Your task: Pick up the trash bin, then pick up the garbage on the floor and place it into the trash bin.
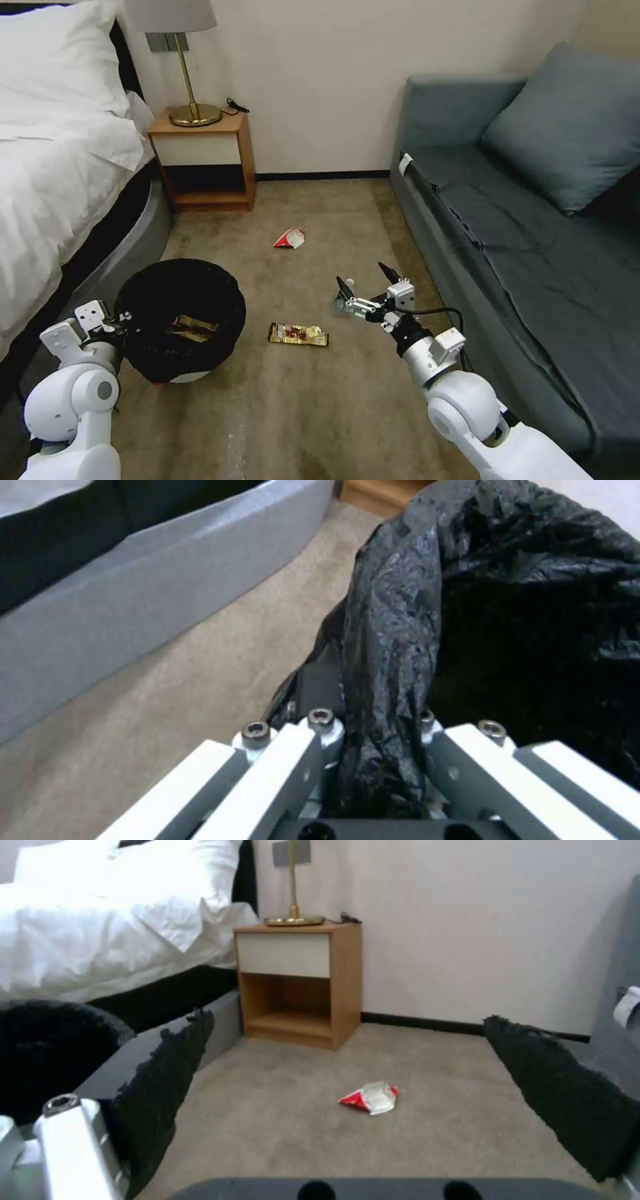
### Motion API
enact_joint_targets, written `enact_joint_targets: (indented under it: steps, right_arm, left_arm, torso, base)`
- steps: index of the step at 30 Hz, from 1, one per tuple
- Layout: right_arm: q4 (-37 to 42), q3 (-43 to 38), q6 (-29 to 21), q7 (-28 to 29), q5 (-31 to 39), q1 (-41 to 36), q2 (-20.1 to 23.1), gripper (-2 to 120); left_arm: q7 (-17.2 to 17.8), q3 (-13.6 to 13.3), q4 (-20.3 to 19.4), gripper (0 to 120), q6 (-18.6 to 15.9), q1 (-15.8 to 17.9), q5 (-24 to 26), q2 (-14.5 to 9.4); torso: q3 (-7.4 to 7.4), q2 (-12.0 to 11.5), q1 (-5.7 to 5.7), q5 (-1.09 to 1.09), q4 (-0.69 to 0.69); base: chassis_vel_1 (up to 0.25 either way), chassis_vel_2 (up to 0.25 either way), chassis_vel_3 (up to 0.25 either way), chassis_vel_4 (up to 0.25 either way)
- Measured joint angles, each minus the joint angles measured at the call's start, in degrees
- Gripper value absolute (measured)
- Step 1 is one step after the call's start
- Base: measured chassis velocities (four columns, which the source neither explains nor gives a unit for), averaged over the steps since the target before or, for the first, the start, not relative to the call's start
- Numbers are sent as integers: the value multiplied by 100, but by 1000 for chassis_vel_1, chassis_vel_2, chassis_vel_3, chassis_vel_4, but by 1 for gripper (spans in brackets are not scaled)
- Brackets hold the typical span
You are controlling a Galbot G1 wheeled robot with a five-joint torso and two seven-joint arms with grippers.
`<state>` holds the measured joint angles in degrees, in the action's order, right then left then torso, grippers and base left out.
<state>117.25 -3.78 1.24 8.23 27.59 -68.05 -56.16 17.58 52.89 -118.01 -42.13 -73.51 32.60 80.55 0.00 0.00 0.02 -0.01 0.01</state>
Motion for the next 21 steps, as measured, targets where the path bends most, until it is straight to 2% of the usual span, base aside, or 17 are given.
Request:
enact_joint_targets:
  steps: [16,21]
  right_arm:
    - [45,-6,-10,-15,-19,-46,23,100]
    - [32,15,-47,-18,-16,-21,24,100]
  left_arm:
    - [0,-9,-62,3,0,-57,6,5]
    - [0,-9,-59,3,0,-45,7,2]
  torso:
    - [0,0,1,2,-2]
    - [0,0,0,0,-1]
  base:
    - [-166,157,160,-160]
    - [-119,98,88,-99]
